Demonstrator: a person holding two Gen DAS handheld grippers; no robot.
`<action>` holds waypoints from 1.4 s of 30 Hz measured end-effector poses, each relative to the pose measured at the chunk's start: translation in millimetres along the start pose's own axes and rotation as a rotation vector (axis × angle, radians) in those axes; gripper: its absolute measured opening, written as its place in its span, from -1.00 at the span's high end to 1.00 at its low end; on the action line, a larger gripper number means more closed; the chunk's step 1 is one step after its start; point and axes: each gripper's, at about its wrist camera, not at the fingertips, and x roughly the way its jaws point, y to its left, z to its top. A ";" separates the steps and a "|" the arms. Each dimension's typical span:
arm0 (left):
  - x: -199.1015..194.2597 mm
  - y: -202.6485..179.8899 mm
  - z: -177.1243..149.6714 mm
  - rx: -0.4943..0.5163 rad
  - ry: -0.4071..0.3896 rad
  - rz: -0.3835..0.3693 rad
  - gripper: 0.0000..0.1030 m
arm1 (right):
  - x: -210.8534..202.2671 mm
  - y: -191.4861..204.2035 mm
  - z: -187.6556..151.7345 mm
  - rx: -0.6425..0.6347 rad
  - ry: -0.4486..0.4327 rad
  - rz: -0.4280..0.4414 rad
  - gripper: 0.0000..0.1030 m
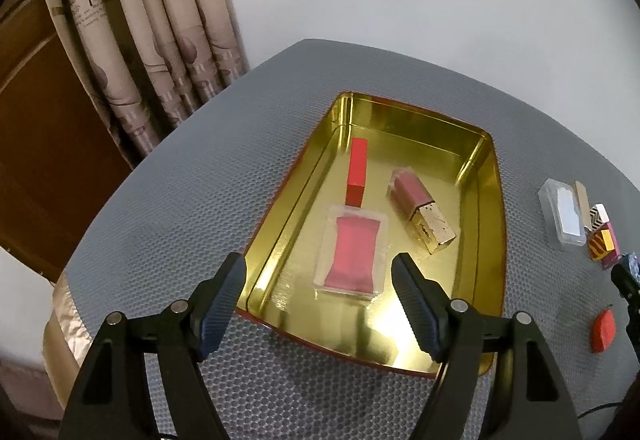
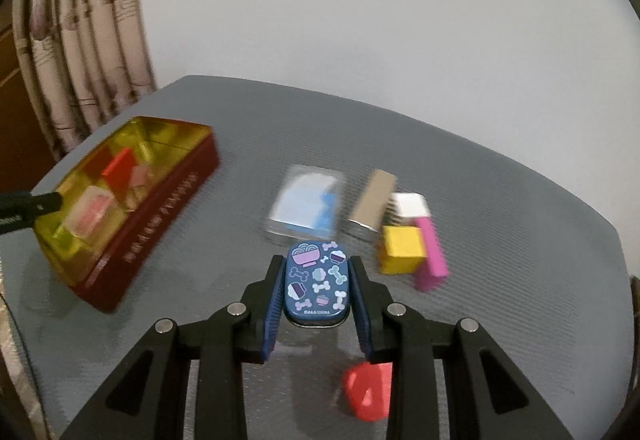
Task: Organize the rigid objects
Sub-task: 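Carry the blue patterned case over the tin with the right gripper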
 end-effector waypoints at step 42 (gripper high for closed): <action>14.4 75.2 3.1 -0.310 0.008 0.126 -0.44 | 48.1 190.2 32.6 -0.266 0.094 0.268 0.40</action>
